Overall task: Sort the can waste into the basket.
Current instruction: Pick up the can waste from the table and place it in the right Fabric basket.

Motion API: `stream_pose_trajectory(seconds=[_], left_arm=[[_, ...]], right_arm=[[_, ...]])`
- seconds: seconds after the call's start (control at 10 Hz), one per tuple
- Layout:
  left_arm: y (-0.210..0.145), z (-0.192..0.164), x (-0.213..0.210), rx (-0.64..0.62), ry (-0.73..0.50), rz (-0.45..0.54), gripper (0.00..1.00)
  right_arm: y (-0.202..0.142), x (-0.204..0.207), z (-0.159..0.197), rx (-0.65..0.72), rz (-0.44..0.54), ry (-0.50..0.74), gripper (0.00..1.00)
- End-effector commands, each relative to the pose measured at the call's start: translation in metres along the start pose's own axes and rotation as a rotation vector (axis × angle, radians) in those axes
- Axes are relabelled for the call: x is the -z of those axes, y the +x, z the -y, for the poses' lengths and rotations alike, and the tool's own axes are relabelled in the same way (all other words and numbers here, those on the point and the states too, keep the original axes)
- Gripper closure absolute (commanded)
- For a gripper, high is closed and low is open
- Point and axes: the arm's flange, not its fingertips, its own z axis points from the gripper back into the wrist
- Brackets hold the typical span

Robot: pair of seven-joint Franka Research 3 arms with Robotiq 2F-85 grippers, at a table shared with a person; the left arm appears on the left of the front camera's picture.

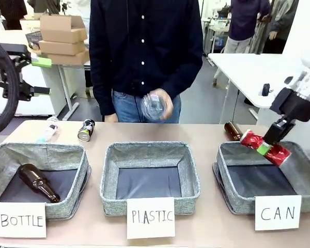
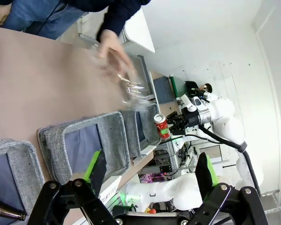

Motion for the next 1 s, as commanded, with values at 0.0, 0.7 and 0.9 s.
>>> stream_pose_trajectory(seconds=[0.0, 0.7, 0.9], left_arm=[[0.000, -0.001, 0.002, 0.018, -0.028, 0.016, 0.00], [0.000, -0.001, 0.002, 0.018, -0.028, 0.016, 0.00], [0.000, -0.001, 0.002, 0.018, -0.028, 0.016, 0.00]], right_arm=[[0.010, 0.000, 0.002, -0.018, 0.001, -0.014, 1.00], [0.016, -0.001, 0.007, 0.065, 0.041, 0.050, 0.00], [0.014, -0.016, 0.002, 0.066, 0.158, 0.291, 0.00]])
